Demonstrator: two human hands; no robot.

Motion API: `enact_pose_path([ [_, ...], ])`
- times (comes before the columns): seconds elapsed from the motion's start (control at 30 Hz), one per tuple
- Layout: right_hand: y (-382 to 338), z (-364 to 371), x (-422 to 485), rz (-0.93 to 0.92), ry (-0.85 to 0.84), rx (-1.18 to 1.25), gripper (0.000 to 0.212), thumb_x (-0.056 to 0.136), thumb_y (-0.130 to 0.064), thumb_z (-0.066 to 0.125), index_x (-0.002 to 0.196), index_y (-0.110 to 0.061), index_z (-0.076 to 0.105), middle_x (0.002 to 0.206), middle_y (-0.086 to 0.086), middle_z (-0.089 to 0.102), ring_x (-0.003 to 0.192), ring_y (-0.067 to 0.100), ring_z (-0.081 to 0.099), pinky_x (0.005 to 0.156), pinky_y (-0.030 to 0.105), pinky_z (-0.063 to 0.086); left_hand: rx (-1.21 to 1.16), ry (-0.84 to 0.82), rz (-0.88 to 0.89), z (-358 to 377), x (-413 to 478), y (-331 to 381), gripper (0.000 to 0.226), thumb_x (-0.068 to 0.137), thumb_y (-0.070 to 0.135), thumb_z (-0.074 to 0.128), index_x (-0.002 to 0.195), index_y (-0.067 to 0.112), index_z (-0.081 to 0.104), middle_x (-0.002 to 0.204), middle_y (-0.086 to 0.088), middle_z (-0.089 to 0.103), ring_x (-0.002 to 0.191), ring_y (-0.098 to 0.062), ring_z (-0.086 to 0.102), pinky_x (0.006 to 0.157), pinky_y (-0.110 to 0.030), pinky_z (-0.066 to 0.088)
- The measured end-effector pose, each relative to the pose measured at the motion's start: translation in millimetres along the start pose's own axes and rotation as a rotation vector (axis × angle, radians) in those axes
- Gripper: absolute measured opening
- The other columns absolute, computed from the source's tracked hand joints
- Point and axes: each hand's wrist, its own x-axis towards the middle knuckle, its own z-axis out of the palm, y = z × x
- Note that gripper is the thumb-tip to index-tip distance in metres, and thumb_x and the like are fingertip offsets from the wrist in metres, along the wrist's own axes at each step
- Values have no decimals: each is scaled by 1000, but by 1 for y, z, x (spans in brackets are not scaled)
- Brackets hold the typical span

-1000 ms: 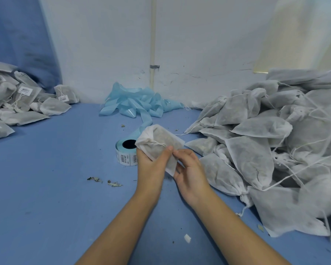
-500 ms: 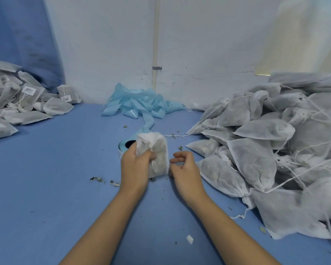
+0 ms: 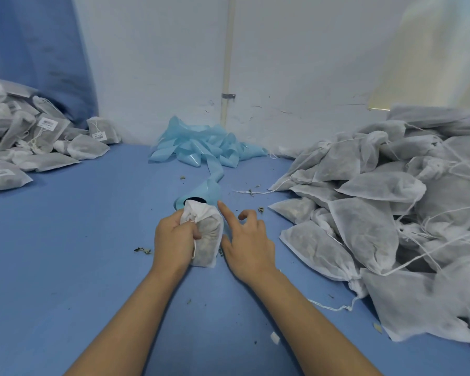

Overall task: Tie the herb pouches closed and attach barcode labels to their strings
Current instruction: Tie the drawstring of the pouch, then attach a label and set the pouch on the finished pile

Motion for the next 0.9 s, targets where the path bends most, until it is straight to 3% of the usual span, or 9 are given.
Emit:
enact_pose_path([
  [0.13,0,-1,-1,1,40,73,46,98,-33,43,140,-45,31,135,-1,28,110,19,43,70,30,35,0,-5,4,0,1,0,11,48,10,44,46,21,42,44,14,37,45,-6,33,44,-19,28],
  [0.23,-1,-7,-4,-7,122,159,26,96,-26,46,122,-31,47,133,-1,29,96,20,50,62,27,36,61,10,27,2,-1,0,10,58,12,47,53,18,41,51,9,39,55,-15,34,55,-27,29],
  [0.37,-4,-11,-8,-51,142,194,11,95,-23,49,106,-20,50,135,-2,29,93,21,51,62,32,45,156,58,58,5,0,-1,34,78,-5,50,55,19,40,56,5,40,60,-19,36,57,-31,28],
  [0.47,-1,-11,-7,-3,156,226,14,94,-15,48,107,-17,52,139,-1,26,98,23,52,64,32,46,126,-32,85,3,-3,2,11,67,10,50,62,20,51,59,8,48,59,-15,41,56,-30,33],
  [0.53,2,-10,-5,66,167,263,16,95,-13,47,109,-16,54,140,1,26,102,24,52,66,32,46,103,-129,67,2,-3,3,20,54,14,45,70,15,58,62,5,52,59,-11,43,57,-29,35],
  [0.63,5,-9,-4,133,208,303,15,96,-13,47,108,-16,55,140,2,25,104,23,51,63,32,44,116,-254,21,3,-3,4,24,50,14,45,68,-2,50,66,-7,42,65,-17,37,61,-31,28],
  [0.73,6,-8,-5,126,308,370,13,97,-14,50,106,-18,57,135,1,30,89,19,54,59,31,43,154,-264,23,4,-3,4,19,51,14,45,65,2,41,64,-6,37,62,-17,34,57,-29,25],
  [0.9,8,-8,-6,85,337,593,37,97,-9,48,132,-20,45,128,-6,38,82,-4,51,69,6,39,17,-304,-45,0,0,2,34,50,9,47,77,-13,50,70,-8,45,67,-19,41,62,-30,30],
])
